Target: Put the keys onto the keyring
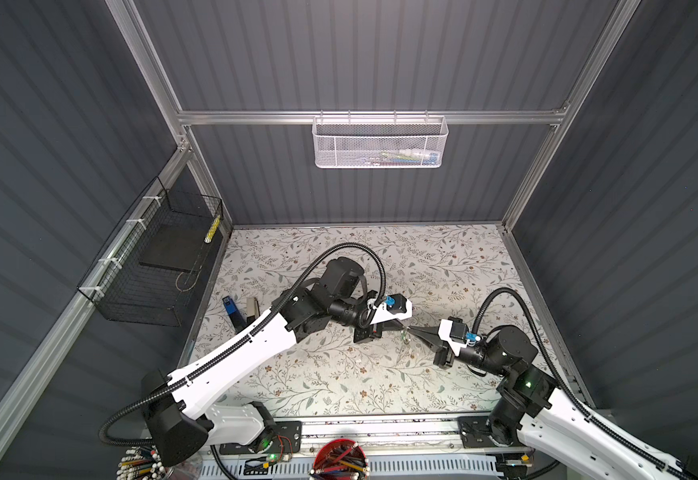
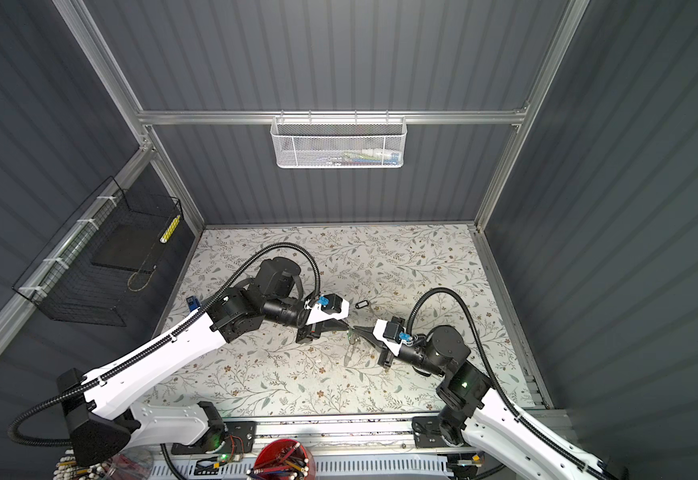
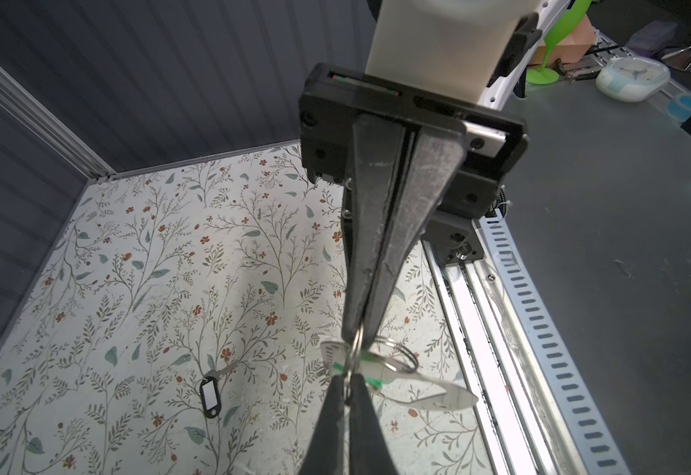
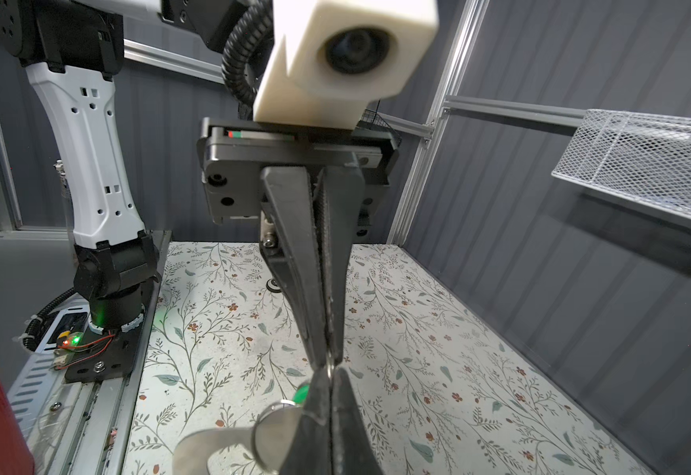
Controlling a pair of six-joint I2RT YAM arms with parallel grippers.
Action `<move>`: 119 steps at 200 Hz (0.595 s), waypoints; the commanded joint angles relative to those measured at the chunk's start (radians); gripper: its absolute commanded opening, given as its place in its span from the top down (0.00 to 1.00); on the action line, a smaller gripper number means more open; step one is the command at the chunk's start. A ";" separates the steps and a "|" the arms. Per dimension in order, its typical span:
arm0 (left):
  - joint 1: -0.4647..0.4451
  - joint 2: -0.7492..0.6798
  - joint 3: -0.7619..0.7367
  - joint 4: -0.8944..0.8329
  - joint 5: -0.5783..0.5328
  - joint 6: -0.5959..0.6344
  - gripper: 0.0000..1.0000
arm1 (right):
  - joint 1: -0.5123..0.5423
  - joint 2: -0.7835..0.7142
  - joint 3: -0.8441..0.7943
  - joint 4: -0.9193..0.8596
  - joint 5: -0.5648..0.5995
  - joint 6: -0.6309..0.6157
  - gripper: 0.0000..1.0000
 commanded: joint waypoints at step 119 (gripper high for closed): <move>-0.002 0.118 0.120 -0.205 0.085 0.088 1.00 | -0.001 -0.054 -0.020 0.133 0.016 0.013 1.00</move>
